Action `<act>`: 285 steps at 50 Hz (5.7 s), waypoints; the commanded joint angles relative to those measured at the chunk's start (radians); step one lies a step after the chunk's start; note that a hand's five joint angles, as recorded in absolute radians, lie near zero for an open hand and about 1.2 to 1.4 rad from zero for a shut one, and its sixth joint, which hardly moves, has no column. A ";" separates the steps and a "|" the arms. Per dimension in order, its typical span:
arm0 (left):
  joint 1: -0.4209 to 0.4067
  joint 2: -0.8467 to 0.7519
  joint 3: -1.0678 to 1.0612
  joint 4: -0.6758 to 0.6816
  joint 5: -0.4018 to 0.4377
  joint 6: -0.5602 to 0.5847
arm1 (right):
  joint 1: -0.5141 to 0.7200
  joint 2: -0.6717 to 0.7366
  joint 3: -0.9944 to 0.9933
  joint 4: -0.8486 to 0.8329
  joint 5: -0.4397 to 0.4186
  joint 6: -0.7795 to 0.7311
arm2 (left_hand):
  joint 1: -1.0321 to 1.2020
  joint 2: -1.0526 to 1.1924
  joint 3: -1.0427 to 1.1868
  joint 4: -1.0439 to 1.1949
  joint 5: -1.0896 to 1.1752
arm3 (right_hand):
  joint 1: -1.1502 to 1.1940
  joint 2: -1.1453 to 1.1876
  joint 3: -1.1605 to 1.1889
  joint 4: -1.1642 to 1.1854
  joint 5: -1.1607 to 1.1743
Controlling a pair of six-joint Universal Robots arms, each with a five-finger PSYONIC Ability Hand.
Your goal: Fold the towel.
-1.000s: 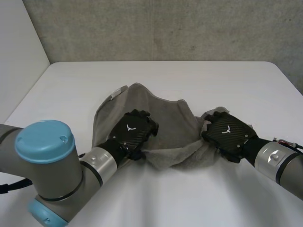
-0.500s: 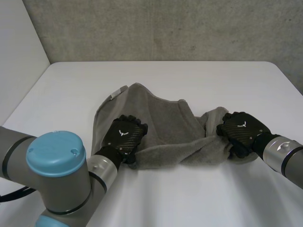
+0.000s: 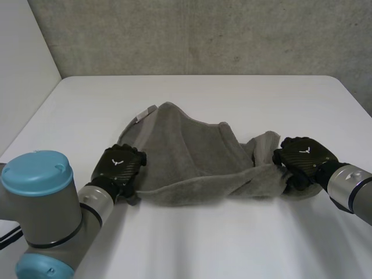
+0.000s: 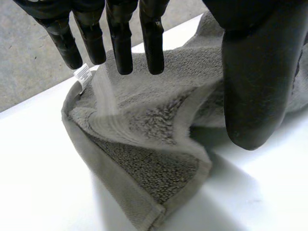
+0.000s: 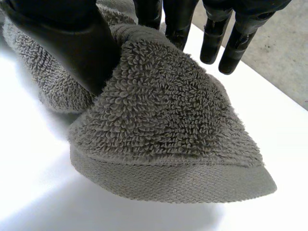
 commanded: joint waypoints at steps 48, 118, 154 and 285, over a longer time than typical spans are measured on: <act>0.049 0.042 0.029 0.026 0.037 0.001 | -0.069 0.039 -0.128 0.352 -0.148 0.003 | 0.958 0.961 -0.052 -0.059 0.963 | -0.344 -0.343 -0.044 -0.076 -0.348; 0.118 0.128 -0.042 0.020 0.110 0.001 | -0.108 0.029 -0.036 0.333 -0.207 0.026 | 0.958 0.961 -0.052 -0.059 0.963 | 0.204 0.205 -0.044 -0.076 0.200; 0.135 -0.104 0.328 -0.049 0.147 0.095 | 0.113 0.280 -0.561 0.432 -0.058 0.005 | 0.958 0.961 -0.052 -0.059 0.963 | 0.204 0.205 -0.044 -0.076 0.200; 0.315 0.227 -0.090 0.347 0.437 -0.046 | 0.153 0.056 -0.235 -0.034 -0.083 0.048 | 0.958 0.961 -0.052 -0.059 0.963 | 0.204 0.205 -0.044 -0.076 0.200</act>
